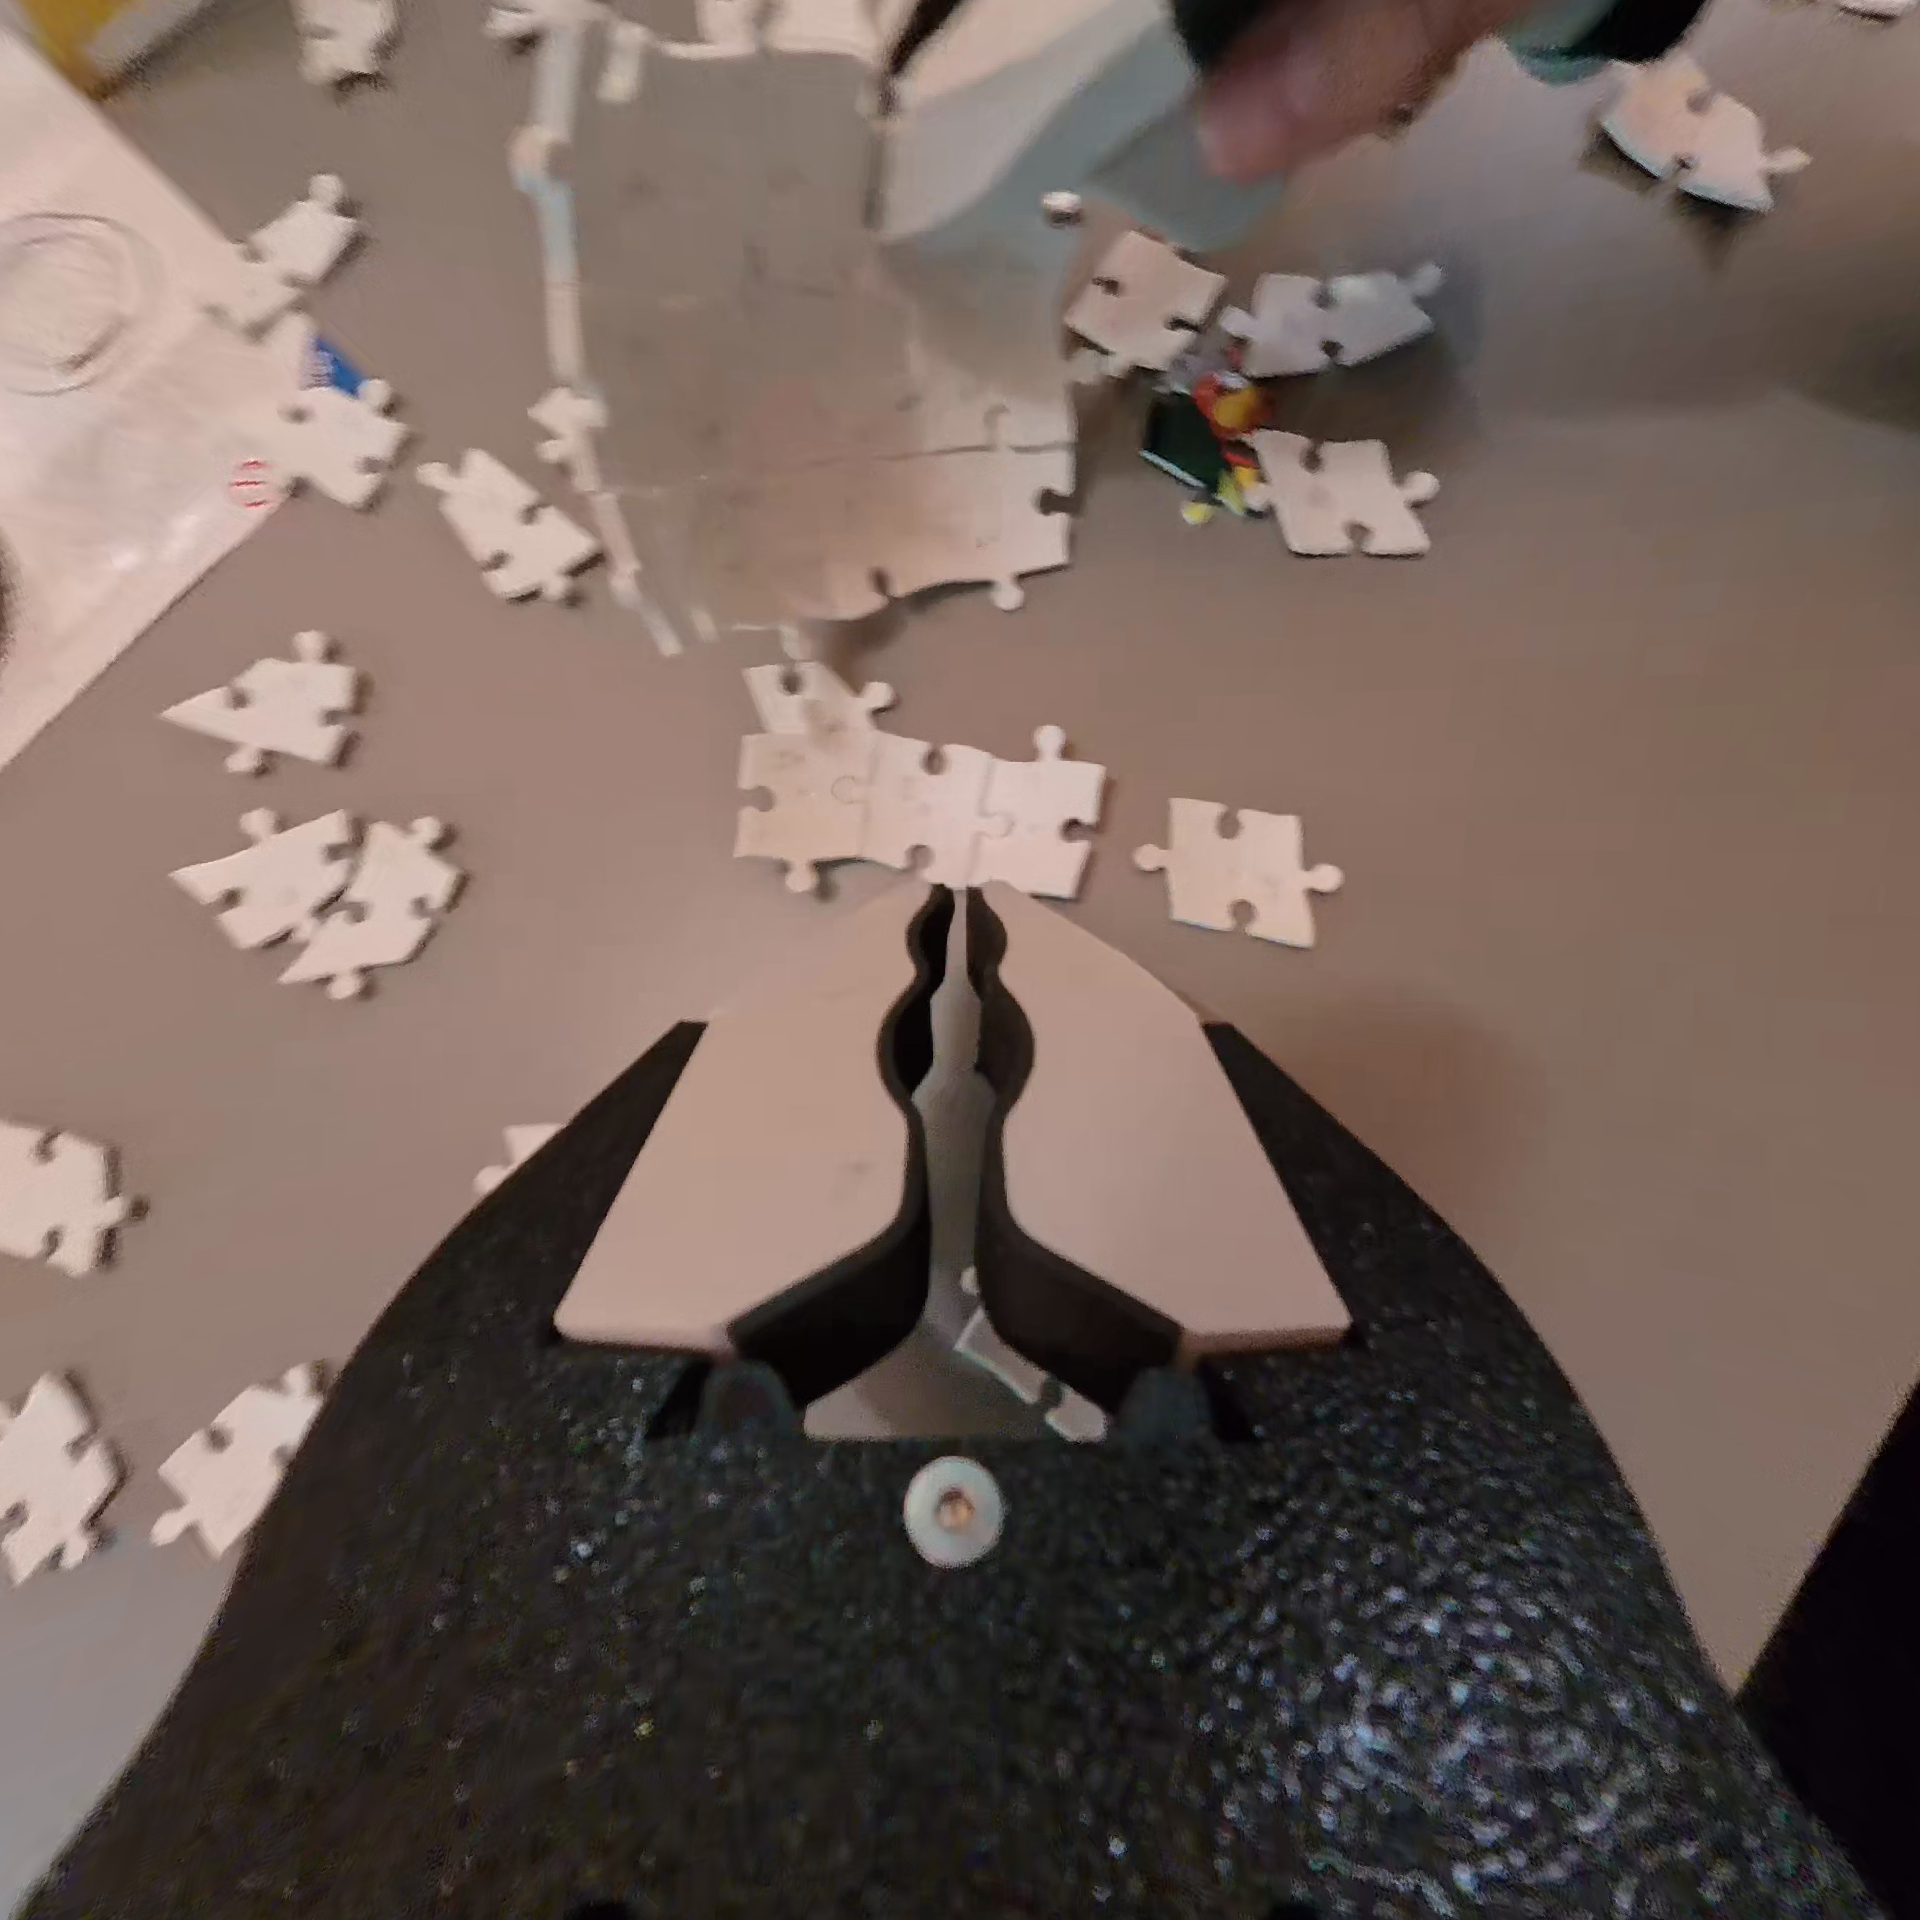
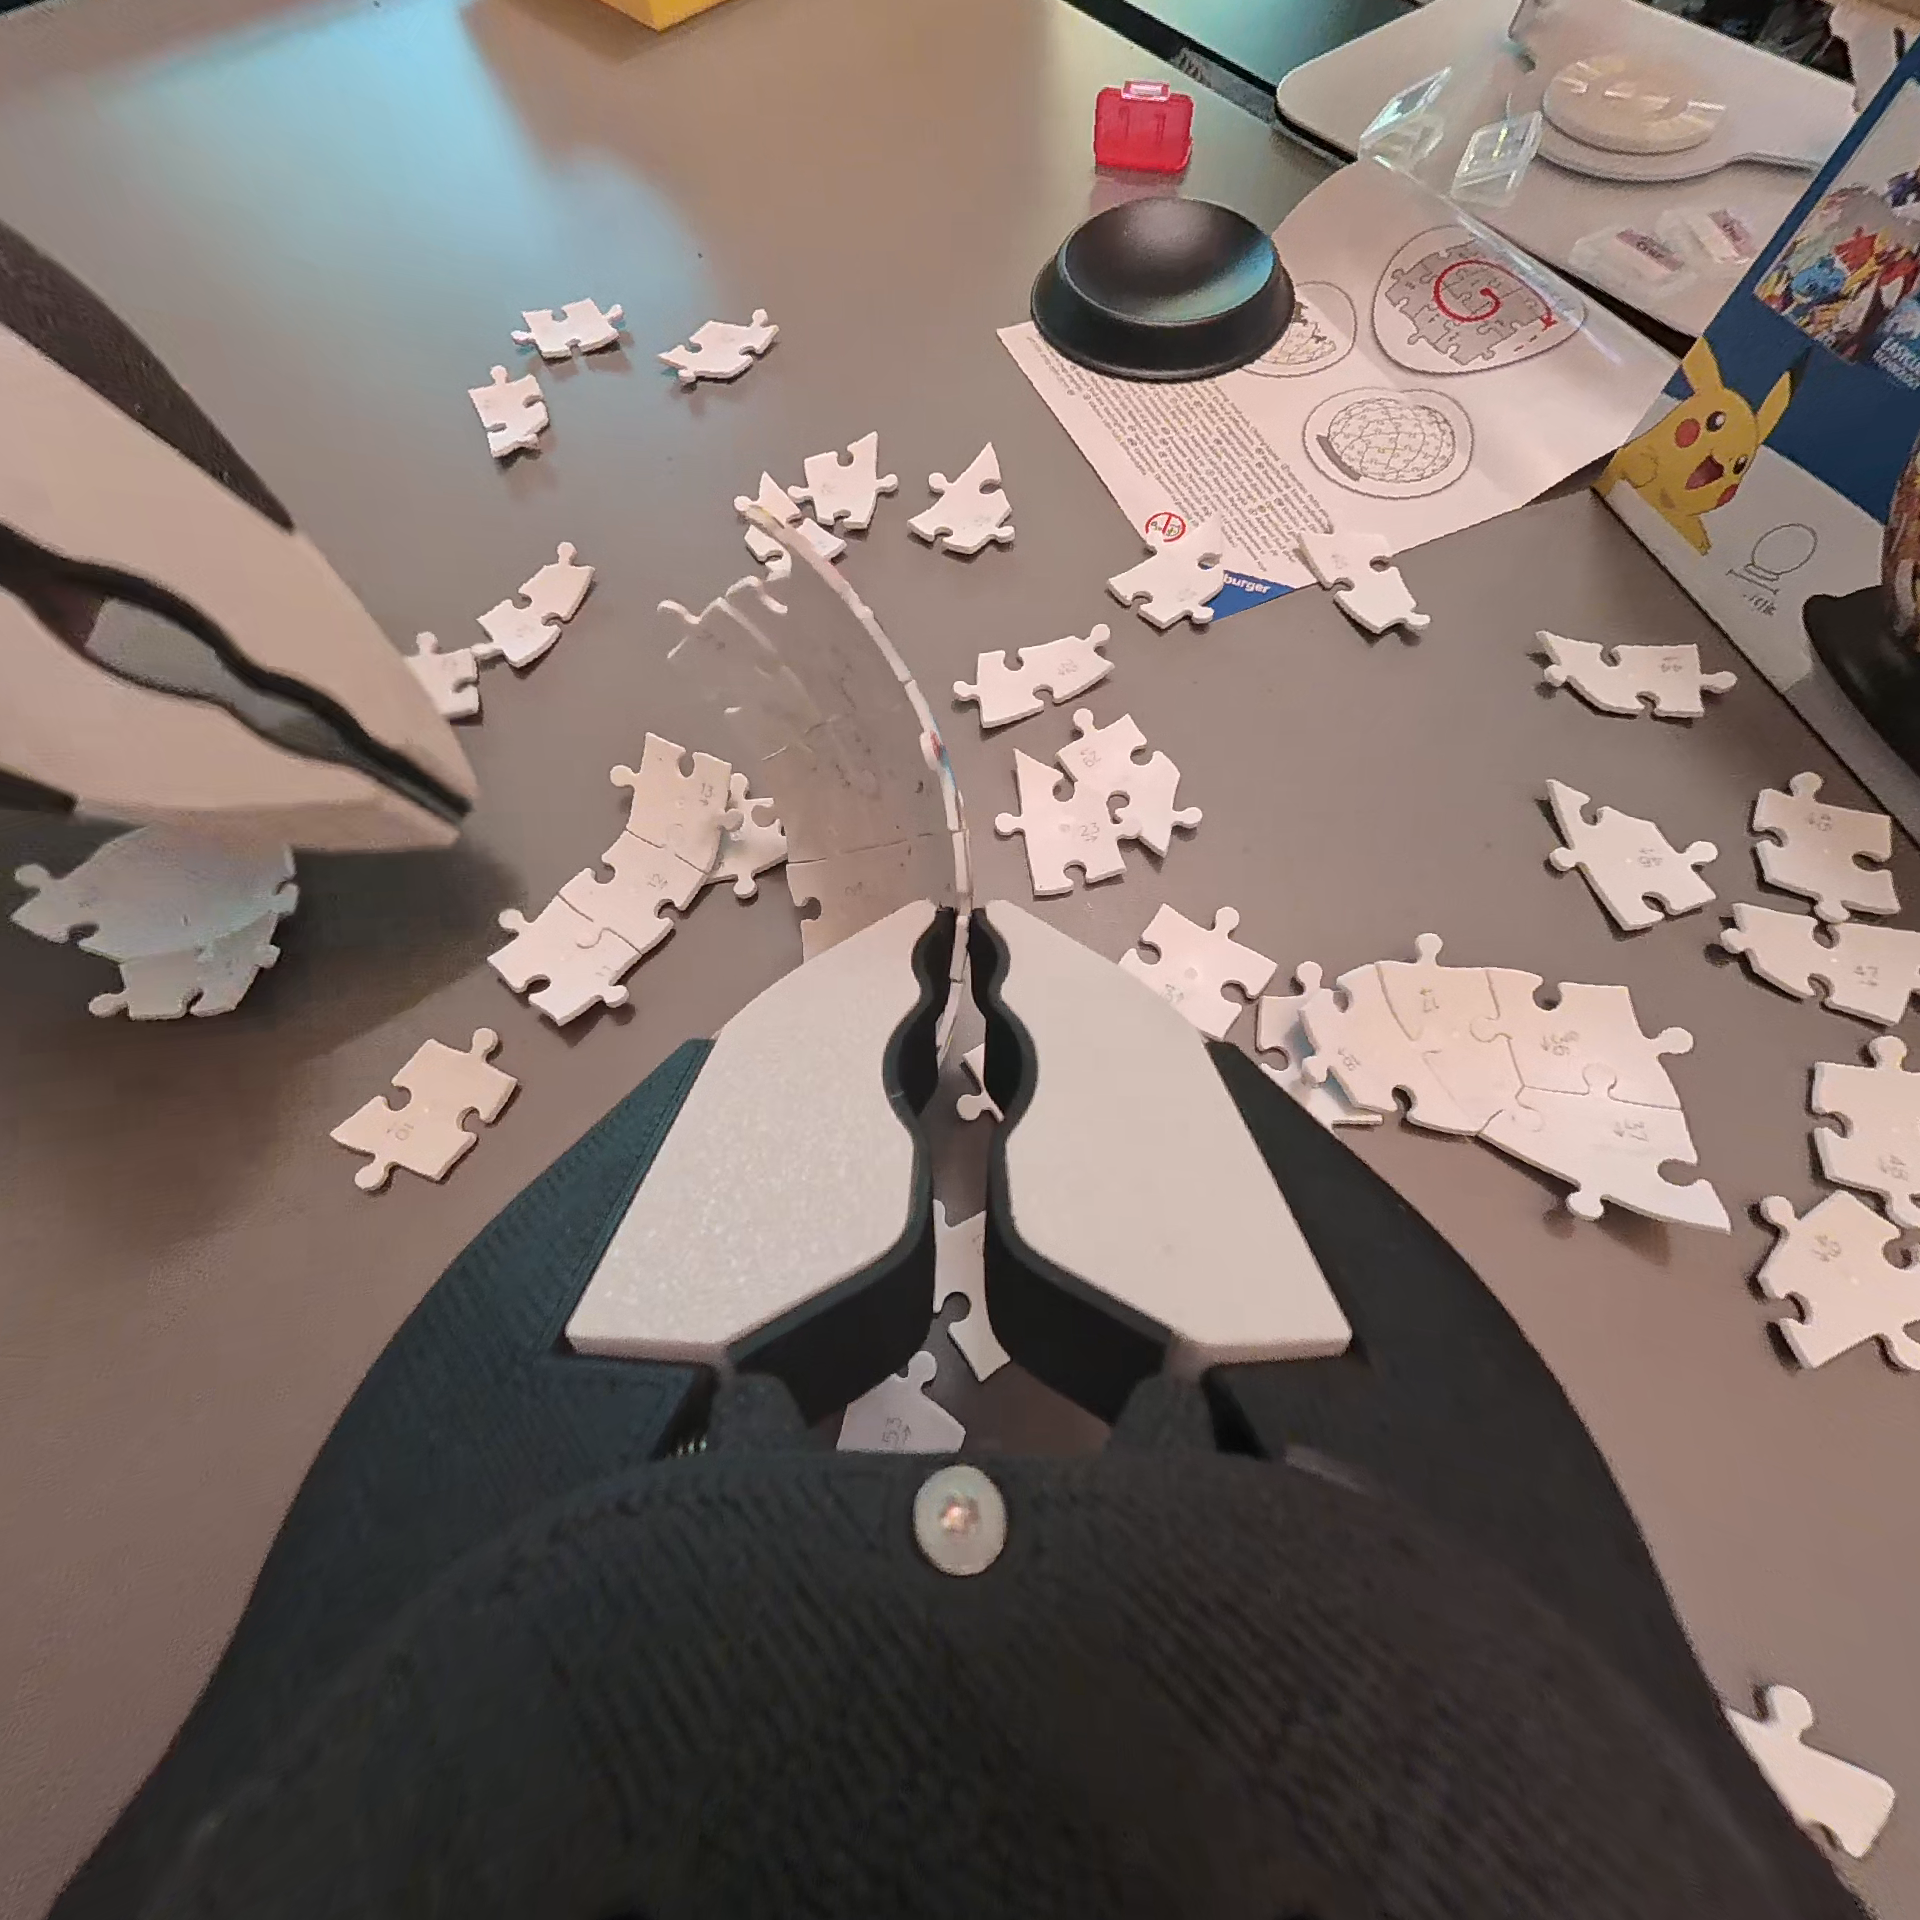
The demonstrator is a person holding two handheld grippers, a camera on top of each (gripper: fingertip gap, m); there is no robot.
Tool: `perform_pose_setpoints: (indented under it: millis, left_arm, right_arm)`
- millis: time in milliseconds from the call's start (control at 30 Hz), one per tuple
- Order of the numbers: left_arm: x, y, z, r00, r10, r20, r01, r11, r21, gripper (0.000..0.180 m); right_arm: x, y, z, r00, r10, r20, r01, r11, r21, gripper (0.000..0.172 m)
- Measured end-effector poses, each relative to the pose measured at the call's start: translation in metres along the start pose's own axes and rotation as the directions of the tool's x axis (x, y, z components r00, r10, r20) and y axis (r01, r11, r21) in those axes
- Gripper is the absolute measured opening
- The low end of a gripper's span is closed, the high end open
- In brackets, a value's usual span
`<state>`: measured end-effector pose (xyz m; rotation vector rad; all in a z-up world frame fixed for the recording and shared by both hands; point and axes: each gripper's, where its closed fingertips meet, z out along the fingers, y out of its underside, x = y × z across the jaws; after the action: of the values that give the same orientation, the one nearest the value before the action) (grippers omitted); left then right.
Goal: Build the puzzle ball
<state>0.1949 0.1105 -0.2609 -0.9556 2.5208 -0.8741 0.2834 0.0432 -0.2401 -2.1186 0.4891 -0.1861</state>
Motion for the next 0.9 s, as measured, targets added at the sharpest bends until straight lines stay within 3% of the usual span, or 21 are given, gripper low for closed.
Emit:
perform_pose_setpoints:
  millis: [33,167,267,433,533,700,900]
  left_arm:
    - [-0.008,0.001,-0.003,0.999,-0.021,0.027,0.02,1.0,0.006,0.002]
    - [-0.033,0.009,-0.015,0.991,-0.091,0.103,0.089,0.996,0.023,0.004]
    - [-0.037,0.021,-0.024,0.988,-0.135,0.074,0.134,0.991,0.022,0.007]
    - [-0.001,0.019,-0.023,0.986,-0.129,-0.104,0.131,0.991,0.015,0.02]
    - [0.035,0.012,-0.01,0.984,-0.054,-0.172,0.051,0.998,-0.023,0.021]
    - [0.058,0.008,0.011,0.99,0.013,-0.141,-0.027,0.994,-0.103,0.02]
    - [0.041,0.015,0.018,0.999,-0.023,-0.04,0.017,0.99,-0.138,0.019]
  right_arm:
    - [0.0,0.0,0.0,1.0,0.003,-0.001,-0.003,1.0,0.0,0.003]
    - [0.005,0.003,0.0,1.0,0.028,-0.007,-0.028,1.0,0.003,0.003]
    - [0.008,0.004,-0.001,0.999,0.047,-0.01,-0.047,0.999,0.009,0.003]
    - [0.01,0.005,0.0,0.998,0.061,-0.008,-0.061,0.998,0.01,0.003]
    - [0.011,0.006,0.0,0.997,0.075,-0.006,-0.075,0.997,0.009,0.004]
    - [0.01,0.006,-0.002,0.998,0.068,-0.008,-0.068,0.998,0.004,0.003]
    - [0.008,0.005,-0.002,0.998,0.058,-0.003,-0.058,0.998,0.003,0.003]
